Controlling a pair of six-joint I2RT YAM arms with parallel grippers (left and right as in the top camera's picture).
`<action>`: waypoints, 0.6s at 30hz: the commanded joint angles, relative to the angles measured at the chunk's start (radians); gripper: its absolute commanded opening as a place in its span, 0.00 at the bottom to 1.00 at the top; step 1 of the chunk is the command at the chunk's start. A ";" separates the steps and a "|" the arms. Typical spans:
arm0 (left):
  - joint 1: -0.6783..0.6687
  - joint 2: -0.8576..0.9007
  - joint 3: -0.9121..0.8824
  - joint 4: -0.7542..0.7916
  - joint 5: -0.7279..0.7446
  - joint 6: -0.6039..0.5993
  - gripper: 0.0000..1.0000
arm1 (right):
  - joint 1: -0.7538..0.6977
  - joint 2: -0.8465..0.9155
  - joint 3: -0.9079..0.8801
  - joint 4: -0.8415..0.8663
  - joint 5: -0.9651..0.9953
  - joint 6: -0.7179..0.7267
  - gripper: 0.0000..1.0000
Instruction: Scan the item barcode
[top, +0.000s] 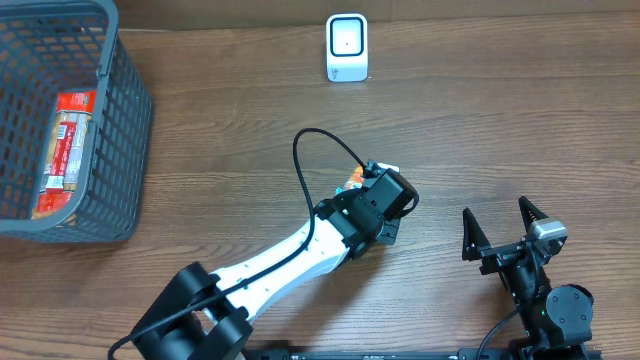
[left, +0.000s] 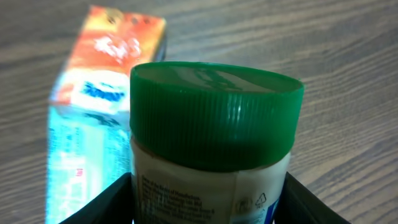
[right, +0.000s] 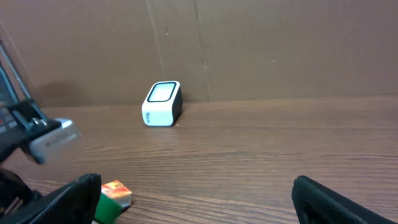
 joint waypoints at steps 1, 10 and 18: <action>-0.001 0.025 0.026 0.000 0.079 -0.055 0.47 | -0.003 -0.006 -0.011 0.005 -0.003 0.003 1.00; -0.001 0.043 0.026 -0.005 0.082 -0.069 0.66 | -0.003 -0.006 -0.010 0.005 -0.003 0.003 1.00; -0.001 0.043 0.027 -0.010 0.108 -0.068 0.97 | -0.003 -0.006 -0.011 0.005 -0.003 0.003 1.00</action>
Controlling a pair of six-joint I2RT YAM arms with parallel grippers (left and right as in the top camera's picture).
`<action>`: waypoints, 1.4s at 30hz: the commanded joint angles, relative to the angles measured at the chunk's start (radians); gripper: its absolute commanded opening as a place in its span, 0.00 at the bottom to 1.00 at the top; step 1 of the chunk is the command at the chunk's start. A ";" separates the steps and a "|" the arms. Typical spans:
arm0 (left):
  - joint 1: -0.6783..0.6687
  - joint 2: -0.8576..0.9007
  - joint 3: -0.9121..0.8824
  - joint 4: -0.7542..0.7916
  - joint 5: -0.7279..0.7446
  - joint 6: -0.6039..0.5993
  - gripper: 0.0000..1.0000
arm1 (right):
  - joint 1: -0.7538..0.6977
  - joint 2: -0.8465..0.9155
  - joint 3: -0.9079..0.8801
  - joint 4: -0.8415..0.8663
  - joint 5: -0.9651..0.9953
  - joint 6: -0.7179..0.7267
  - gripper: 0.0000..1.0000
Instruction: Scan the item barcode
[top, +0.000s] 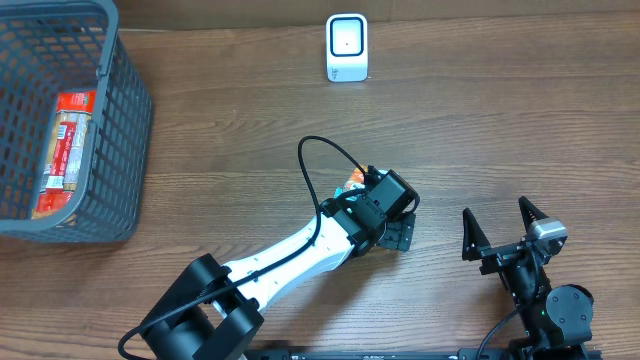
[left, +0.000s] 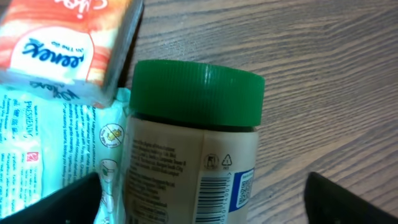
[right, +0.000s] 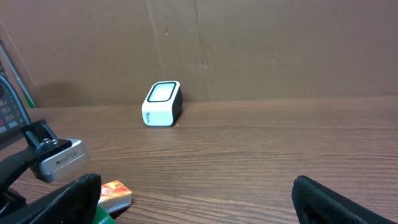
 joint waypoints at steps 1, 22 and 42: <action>-0.001 0.002 0.027 -0.001 0.021 -0.003 0.98 | -0.003 -0.006 -0.010 0.004 -0.002 0.002 1.00; 0.406 -0.019 0.920 -0.585 -0.166 0.294 1.00 | -0.003 -0.006 -0.011 0.004 -0.003 0.002 1.00; 1.424 0.009 1.032 -0.611 -0.165 0.365 1.00 | -0.003 -0.006 -0.010 0.004 -0.002 0.002 1.00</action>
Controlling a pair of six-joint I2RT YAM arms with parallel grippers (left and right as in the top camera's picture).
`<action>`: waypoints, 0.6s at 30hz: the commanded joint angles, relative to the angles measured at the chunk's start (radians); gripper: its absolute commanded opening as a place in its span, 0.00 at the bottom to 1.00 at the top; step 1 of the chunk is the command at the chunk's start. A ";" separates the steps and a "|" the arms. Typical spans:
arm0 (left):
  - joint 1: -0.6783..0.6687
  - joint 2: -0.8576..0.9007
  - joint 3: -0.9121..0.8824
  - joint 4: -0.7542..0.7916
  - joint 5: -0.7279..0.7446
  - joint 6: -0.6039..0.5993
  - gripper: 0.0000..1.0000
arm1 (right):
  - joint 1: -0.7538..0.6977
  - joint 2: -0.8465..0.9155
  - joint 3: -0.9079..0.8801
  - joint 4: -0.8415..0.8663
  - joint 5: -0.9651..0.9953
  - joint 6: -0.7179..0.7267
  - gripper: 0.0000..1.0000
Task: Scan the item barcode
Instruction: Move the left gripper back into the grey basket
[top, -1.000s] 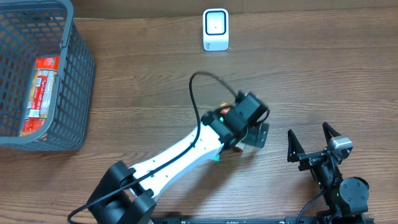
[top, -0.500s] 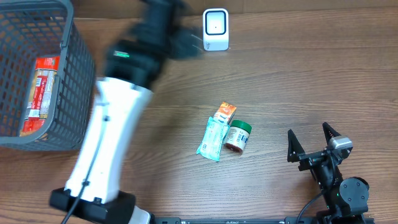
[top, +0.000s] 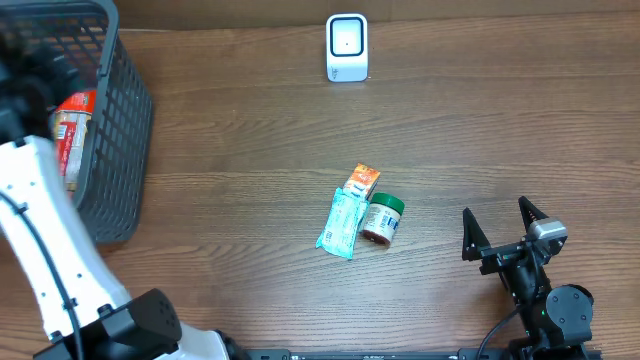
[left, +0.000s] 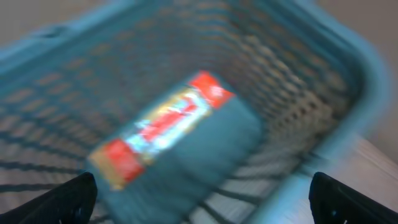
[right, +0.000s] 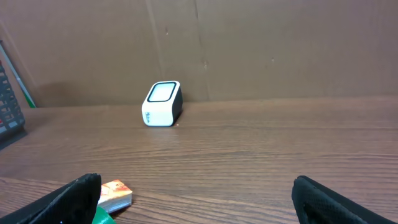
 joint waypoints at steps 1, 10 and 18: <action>0.088 0.019 0.014 0.005 -0.008 0.095 1.00 | -0.003 -0.006 -0.011 0.005 -0.003 0.003 1.00; 0.165 0.191 0.014 0.042 0.082 0.279 1.00 | -0.003 -0.006 -0.010 0.005 -0.003 0.003 1.00; 0.164 0.357 0.014 0.132 0.090 0.430 1.00 | -0.003 -0.006 -0.011 0.005 -0.003 0.003 1.00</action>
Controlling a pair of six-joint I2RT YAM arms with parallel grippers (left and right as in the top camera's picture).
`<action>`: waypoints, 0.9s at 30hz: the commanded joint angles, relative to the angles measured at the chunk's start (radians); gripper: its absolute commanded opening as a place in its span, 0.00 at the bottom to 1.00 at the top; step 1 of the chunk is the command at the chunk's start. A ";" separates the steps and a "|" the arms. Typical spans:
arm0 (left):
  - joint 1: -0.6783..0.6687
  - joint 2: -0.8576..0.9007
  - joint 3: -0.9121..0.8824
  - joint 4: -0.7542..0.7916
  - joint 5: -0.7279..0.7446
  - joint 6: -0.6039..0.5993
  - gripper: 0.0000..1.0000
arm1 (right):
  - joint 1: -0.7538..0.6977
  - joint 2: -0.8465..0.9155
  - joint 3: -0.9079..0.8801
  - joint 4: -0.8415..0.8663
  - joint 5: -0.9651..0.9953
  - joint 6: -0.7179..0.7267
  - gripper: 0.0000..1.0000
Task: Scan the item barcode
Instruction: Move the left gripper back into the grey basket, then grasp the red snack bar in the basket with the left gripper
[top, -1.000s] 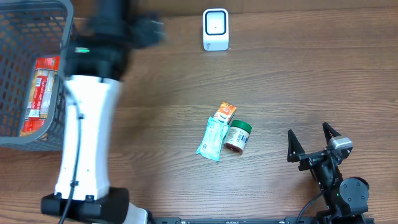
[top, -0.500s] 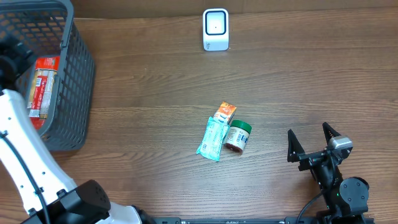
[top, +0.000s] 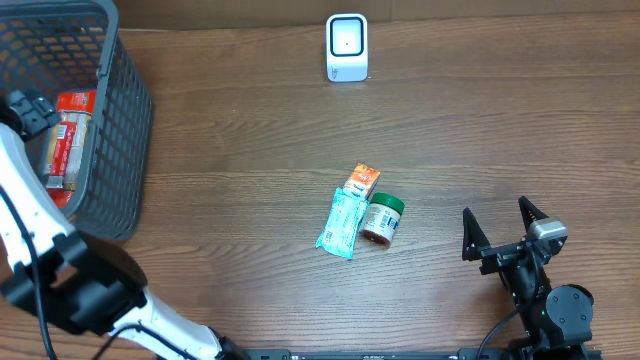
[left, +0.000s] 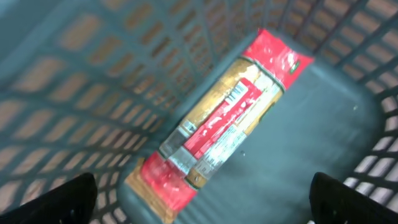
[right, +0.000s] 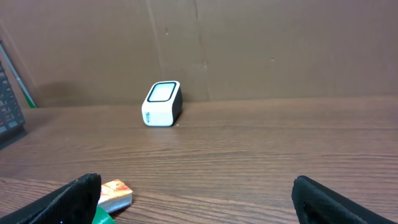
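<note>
A red and gold packet (left: 227, 121) lies on the floor of the grey basket (top: 125, 140), also seen from overhead as the packet (top: 66, 140). My left gripper (left: 202, 208) hangs open just above it inside the basket, nothing between its fingers; overhead it shows as the left gripper (top: 30, 105). The white scanner (top: 346, 46) stands at the table's far edge, and the right wrist view shows the scanner (right: 161, 103) too. My right gripper (top: 505, 235) rests open at the near right, holding nothing.
In the table's middle lie a green-lidded jar (top: 381, 219), a teal packet (top: 341, 224) and an orange tissue pack (top: 362, 181) side by side. The tissue pack (right: 115, 193) shows low left in the right wrist view. A cardboard wall (right: 249, 43) stands behind the scanner.
My left gripper has come down lower into the basket, so the red and gold packet now looks closer and sharper. It stays open. The right arm has not moved.
My left gripper first had the green-lidded jar between its fingers at the table's middle, beside the tissue packs. Then it stood open with the jar lying on the table. Later it was open over the basket at far left, and now it hangs inside it.
</note>
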 joint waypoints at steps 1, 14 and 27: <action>0.000 0.072 0.012 0.027 0.018 0.121 1.00 | -0.003 -0.006 -0.010 0.005 -0.002 0.003 1.00; 0.001 0.311 0.012 0.072 0.050 0.240 1.00 | -0.003 -0.006 -0.010 0.005 -0.002 0.003 1.00; 0.046 0.357 0.010 0.131 0.151 0.318 1.00 | -0.003 -0.006 -0.010 0.005 -0.002 0.003 1.00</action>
